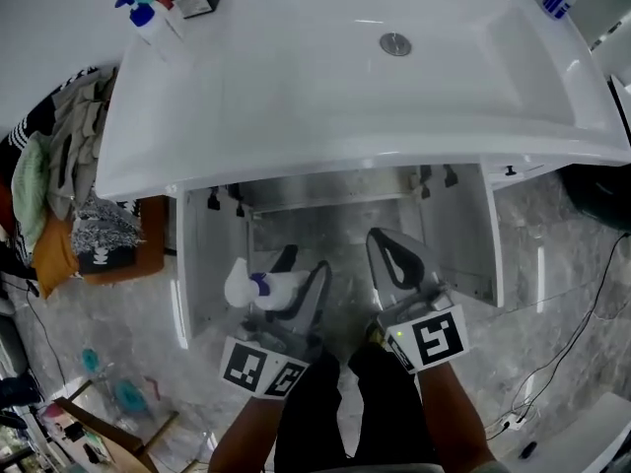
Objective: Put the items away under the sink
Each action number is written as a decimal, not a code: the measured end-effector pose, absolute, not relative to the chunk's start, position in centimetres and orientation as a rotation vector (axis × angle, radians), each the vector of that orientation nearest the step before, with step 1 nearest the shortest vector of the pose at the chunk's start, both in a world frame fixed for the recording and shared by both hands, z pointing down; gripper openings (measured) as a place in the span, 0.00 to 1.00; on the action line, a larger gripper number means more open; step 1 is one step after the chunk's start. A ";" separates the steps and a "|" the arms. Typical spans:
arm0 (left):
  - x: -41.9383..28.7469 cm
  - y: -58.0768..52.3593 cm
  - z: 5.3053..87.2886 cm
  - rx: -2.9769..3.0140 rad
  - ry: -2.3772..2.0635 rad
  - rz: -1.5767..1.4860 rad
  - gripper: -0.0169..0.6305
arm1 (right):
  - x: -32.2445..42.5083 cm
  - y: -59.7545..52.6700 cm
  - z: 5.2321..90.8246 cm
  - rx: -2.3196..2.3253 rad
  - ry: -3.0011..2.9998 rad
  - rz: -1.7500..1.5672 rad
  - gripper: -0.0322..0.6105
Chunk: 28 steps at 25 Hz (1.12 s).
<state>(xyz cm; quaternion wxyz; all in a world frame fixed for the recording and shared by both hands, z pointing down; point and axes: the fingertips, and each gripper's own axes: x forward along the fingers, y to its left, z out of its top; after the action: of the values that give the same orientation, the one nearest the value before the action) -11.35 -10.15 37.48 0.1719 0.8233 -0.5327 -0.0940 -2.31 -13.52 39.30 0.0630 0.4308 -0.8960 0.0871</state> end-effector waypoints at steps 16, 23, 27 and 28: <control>-14.2 -19.5 62.0 2.440 -1.630 -0.231 0.34 | -5.5 -23.4 62.3 1.354 -2.803 0.192 0.04; -16.3 -24.3 68.7 2.462 -1.772 -0.153 0.34 | -6.6 -25.6 67.8 1.344 -2.834 0.139 0.04; -17.0 -27.6 71.8 2.456 -1.811 -0.065 0.34 | -6.9 -26.2 69.6 1.305 -2.800 0.130 0.04; -17.1 -28.0 72.6 2.457 -1.805 -0.040 0.34 | -6.7 -26.1 69.9 1.301 -2.797 0.145 0.04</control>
<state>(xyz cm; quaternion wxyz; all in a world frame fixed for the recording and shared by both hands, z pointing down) -17.06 -27.95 72.63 0.0463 0.8049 -0.5915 -0.0130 -6.74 -26.11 69.86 0.0268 0.4211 -0.9054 0.0469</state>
